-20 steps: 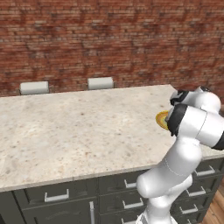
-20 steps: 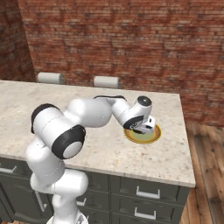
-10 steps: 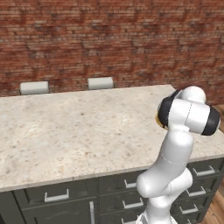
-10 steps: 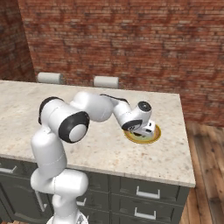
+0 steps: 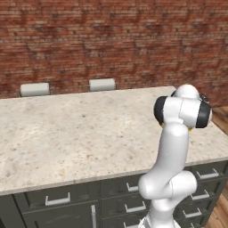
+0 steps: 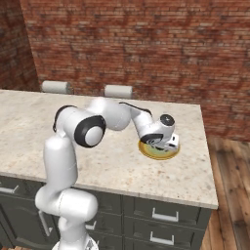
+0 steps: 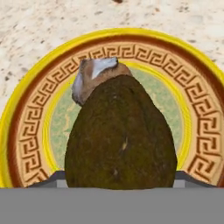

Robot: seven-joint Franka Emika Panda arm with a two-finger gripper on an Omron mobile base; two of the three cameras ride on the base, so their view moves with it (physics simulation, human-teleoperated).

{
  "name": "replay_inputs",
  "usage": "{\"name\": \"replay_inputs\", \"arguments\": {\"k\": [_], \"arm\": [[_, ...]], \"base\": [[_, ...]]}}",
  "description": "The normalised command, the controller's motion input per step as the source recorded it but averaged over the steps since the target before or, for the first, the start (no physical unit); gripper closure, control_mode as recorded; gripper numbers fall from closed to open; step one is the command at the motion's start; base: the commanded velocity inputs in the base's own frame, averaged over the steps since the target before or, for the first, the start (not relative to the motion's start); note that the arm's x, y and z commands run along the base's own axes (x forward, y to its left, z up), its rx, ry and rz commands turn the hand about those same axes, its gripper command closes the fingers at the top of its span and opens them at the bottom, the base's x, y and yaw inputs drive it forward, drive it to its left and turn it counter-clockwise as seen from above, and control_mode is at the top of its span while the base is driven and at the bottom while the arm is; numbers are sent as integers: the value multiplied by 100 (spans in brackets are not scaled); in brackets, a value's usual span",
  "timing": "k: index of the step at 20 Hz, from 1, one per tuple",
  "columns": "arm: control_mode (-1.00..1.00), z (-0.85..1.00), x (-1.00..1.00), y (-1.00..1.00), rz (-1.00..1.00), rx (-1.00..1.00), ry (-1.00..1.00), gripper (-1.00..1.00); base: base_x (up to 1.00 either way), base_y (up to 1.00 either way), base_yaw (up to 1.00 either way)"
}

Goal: Pick the avocado and bread from the counter and place them on the plate. Then pick the jam from the cabinet and place it next to the plate. Lastly close the cabinet door.

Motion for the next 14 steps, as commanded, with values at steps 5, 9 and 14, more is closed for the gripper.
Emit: {"name": "replay_inputs", "arguments": {"k": [5,9,14], "arm": [[-100,-33,11,-9,0,0,0,-100],[-100,-9,0,0,0,0,6,-100],[-100,32,0,0,0,0,8,-100]], "base": [[0,0,0],[0,0,0],[0,0,0]]}}
